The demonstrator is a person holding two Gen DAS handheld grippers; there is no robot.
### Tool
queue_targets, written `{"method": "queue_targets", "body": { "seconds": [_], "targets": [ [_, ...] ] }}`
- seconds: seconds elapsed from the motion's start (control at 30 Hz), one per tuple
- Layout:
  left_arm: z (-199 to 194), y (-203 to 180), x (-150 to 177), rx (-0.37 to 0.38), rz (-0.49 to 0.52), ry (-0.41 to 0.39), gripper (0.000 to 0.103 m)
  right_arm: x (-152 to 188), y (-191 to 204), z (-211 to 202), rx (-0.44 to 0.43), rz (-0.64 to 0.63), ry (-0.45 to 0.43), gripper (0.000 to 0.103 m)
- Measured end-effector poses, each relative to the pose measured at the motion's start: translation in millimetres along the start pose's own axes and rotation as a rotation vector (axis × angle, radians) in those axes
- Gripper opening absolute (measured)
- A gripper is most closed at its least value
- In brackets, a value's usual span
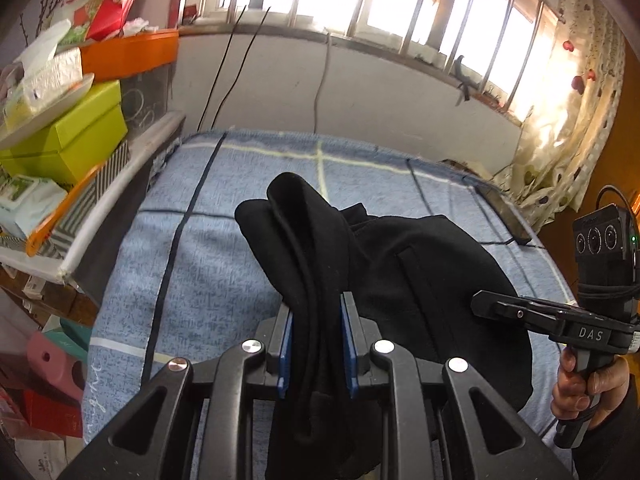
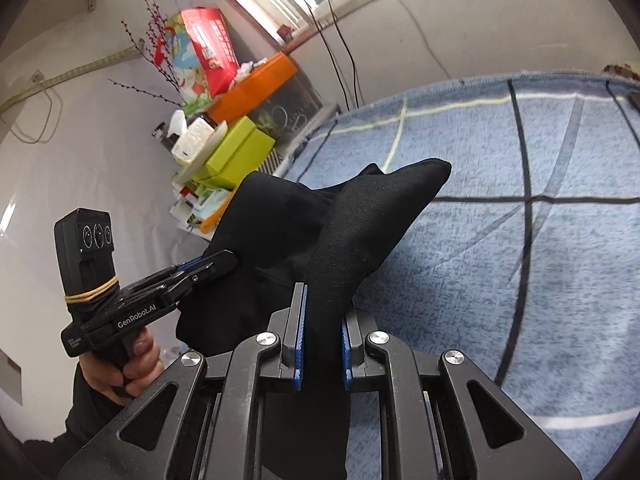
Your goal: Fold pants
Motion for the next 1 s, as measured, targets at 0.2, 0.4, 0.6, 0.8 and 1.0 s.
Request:
{"method": "queue_targets", "body": {
  "seconds": [0.2, 0.4, 0.6, 0.8, 1.0],
  "targets": [
    [8.9, 15.9, 13.3, 0.008, -0.031, 0.010, 0.024, 10.0, -15.0, 11.6, 0.017, 0.014, 0.031, 0.014],
    [11.6, 20.6, 18.1, 0.005, -0.025, 0.015, 0.025, 15.8, -24.4, 19.2, 0.043, 0.016, 0.052, 0.015],
    [17.4, 32.2, 25.1, 0.000, -0.048, 0.024, 0.033, 19.4, -29.1, 26.8, 0.116, -0.017, 0.070, 0.030],
    [11.5, 39.7, 28.4, 0.005, -0.091, 0.034, 0.038, 10.6, -23.0, 16.7, 0.213, -0.097, 0.023, 0.031],
    [-13.0, 33.0, 9.9, -0.062, -0.046, -0.021, 0.037, -11.8, -38.3, 5.5, 0.314, -0.097, -0.054, 0.031]
  ]
}}
Point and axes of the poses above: each gripper's, at about its wrist camera, not at the fingertips, and z roughly the way its jaws point, y to its left, x to its underside, the point moved 9 cm from there along z, roughly the way its jaws point, and after that the axes turned 15 degrees about x, right-handed, at the moved point
